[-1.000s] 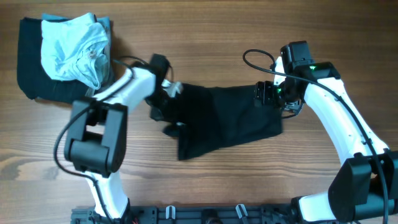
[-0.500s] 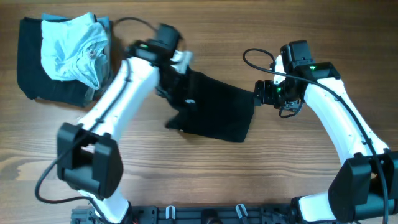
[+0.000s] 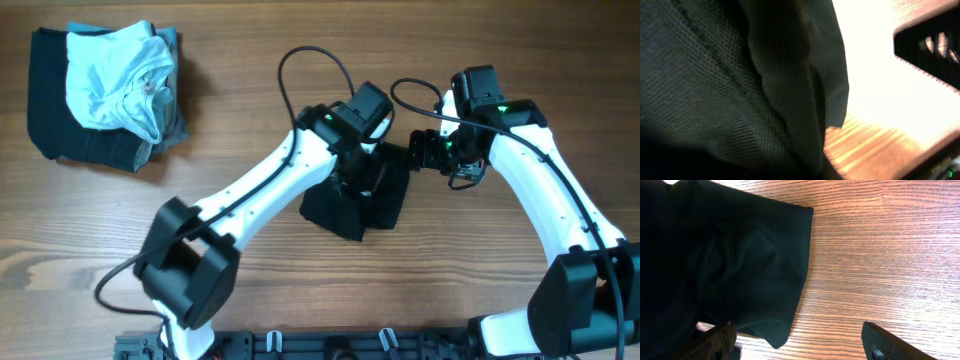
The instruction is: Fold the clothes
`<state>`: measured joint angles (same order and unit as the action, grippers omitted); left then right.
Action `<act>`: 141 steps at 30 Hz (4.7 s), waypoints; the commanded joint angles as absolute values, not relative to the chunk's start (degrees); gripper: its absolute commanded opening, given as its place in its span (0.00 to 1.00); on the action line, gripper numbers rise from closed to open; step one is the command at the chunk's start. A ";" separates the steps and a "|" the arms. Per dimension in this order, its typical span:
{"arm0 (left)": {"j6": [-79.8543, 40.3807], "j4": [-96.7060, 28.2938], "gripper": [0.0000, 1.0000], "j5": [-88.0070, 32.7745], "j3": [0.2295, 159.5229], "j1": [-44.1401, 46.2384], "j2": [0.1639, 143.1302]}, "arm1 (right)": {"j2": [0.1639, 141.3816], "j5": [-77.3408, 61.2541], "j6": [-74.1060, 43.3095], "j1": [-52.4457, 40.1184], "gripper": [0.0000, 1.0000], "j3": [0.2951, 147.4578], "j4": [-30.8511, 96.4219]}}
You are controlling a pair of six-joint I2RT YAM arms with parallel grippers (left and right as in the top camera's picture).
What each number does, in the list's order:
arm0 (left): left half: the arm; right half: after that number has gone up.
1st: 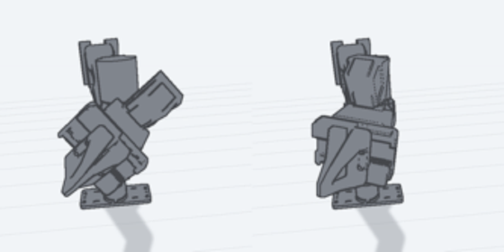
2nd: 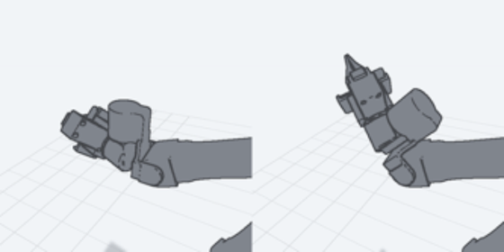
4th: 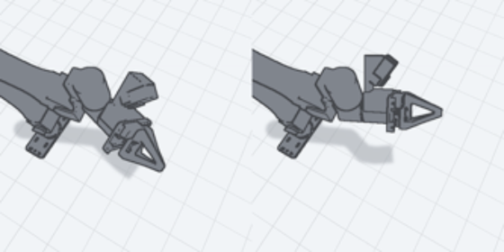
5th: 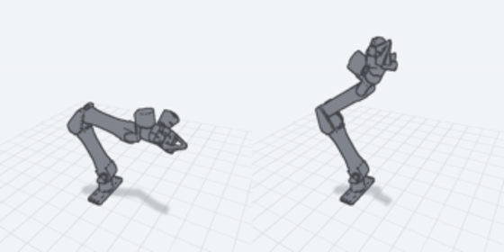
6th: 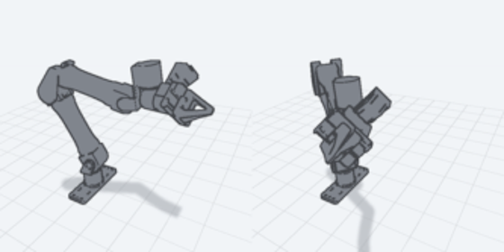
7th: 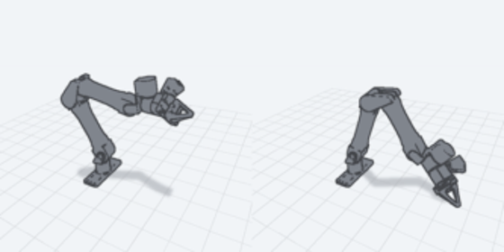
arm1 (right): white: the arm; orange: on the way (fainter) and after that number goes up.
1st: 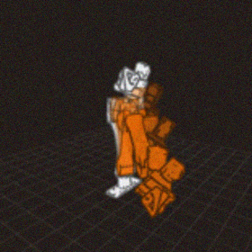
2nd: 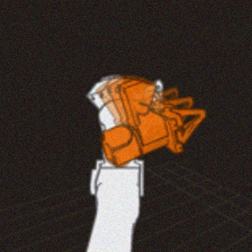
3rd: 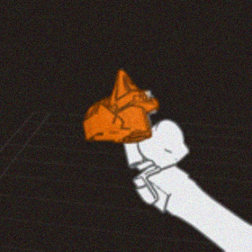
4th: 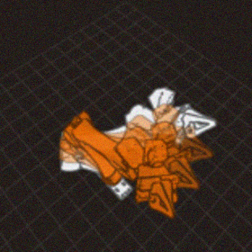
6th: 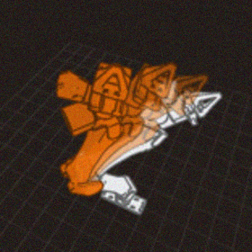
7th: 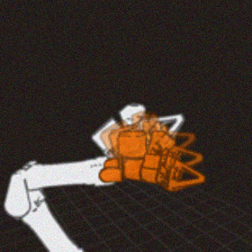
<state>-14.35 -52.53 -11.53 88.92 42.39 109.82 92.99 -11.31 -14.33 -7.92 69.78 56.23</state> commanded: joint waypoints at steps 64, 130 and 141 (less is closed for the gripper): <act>-9.87 -58.67 0.16 -19.84 81.67 27.11 109.95 | 91.72 -38.59 8.45 -8.93 0.04 66.87 51.72; -13.13 -18.79 0.83 -41.67 69.36 28.14 120.92 | 104.79 -22.44 -14.61 -10.66 0.05 58.48 41.21; -15.20 -21.45 0.04 -42.09 69.73 24.40 116.38 | 101.65 -22.44 -11.99 -9.76 0.06 60.20 46.98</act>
